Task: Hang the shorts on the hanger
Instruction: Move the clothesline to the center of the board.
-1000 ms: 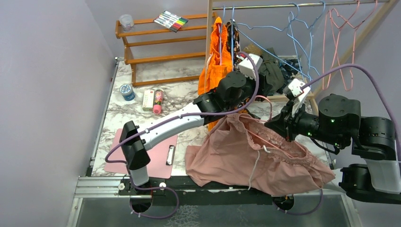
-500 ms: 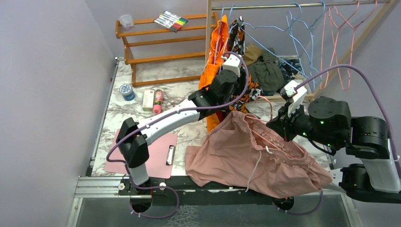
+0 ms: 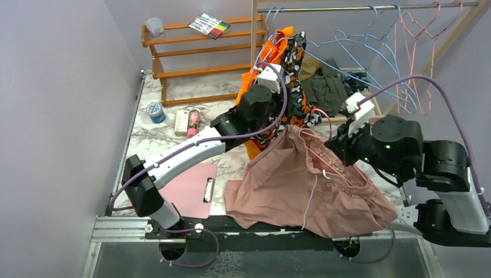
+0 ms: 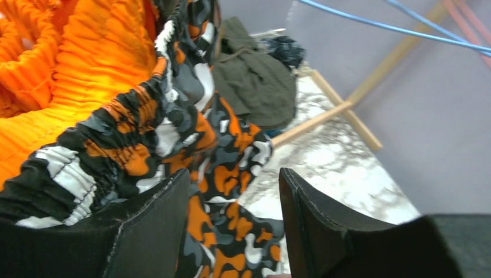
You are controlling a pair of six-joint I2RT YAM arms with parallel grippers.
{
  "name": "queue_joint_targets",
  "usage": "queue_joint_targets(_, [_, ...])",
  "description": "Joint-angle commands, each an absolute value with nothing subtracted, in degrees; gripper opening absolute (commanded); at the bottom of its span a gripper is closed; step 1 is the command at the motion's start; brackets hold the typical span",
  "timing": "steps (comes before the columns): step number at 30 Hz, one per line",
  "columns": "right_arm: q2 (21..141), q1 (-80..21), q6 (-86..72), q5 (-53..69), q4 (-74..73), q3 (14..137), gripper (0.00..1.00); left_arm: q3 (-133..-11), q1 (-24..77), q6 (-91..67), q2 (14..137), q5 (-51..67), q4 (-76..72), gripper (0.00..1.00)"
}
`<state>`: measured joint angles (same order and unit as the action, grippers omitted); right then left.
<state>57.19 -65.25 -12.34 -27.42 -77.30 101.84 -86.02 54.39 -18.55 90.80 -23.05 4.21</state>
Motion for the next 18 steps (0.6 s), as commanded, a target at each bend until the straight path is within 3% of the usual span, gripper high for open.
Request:
queue_joint_targets(1, [54.5,-65.3,-9.7,-22.4,-71.8,103.4,0.01,-86.0,54.1,-19.2,83.2,-9.1,0.5,0.62])
queue_joint_targets(6, [53.9,-65.3,-9.5,-21.2,-71.5,103.5,0.01,-83.5,54.1,-15.7,73.1,-6.7,-0.1,0.72])
queue_joint_targets(11, [54.0,-65.3,-8.4,-20.4,-71.5,104.0,0.01,-78.4,53.9,-1.7,63.6,-16.5,-1.4,0.81])
queue_joint_targets(15, [54.2,-65.3,-7.6,-20.1,-70.8,103.6,0.01,-80.9,51.5,7.3,65.1,-20.7,1.7,0.84])
queue_joint_targets(18, [54.0,-65.3,-7.5,-19.3,-70.3,103.2,0.01,-85.0,46.8,6.2,69.0,-15.2,4.4,0.84])
